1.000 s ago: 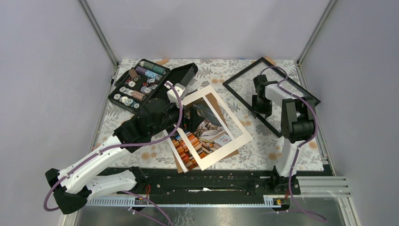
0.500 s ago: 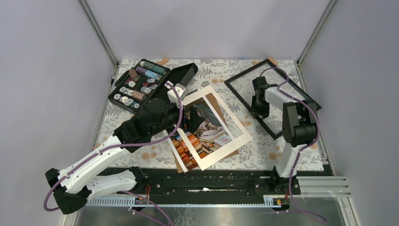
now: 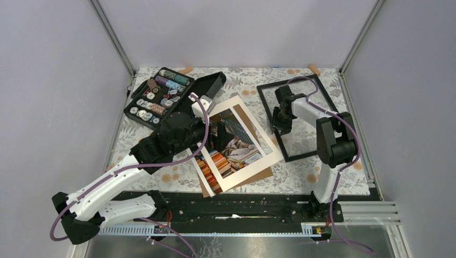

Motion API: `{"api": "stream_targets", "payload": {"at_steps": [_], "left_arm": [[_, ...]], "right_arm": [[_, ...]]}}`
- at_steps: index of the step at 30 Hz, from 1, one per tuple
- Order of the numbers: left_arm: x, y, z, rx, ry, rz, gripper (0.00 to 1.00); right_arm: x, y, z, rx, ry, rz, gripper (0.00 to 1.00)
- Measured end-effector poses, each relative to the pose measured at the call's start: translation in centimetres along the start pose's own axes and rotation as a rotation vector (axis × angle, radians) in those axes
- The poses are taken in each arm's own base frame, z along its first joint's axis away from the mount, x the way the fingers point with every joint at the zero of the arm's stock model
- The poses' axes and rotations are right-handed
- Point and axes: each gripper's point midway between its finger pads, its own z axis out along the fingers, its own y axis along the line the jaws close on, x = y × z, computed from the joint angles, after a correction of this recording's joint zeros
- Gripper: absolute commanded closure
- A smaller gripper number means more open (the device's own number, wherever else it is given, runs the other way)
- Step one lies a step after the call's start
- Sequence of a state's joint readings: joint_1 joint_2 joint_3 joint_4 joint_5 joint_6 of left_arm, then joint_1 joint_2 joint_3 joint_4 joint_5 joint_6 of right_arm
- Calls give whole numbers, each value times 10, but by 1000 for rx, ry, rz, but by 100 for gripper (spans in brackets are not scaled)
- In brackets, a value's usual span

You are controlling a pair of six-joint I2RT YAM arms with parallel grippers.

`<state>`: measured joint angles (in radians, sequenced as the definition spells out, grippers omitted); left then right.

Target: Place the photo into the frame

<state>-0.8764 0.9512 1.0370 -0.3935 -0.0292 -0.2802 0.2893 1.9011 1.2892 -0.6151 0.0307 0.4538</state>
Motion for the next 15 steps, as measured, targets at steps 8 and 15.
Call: {"api": "stream_targets", "payload": {"at_steps": [8, 15], "left_arm": [[9, 10, 15, -32, 30, -8, 1], [45, 14, 50, -41, 166, -55, 1]], "right_arm": [[-19, 29, -39, -122, -64, -23, 13], [-58, -30, -117, -162, -349, 132, 11]]}}
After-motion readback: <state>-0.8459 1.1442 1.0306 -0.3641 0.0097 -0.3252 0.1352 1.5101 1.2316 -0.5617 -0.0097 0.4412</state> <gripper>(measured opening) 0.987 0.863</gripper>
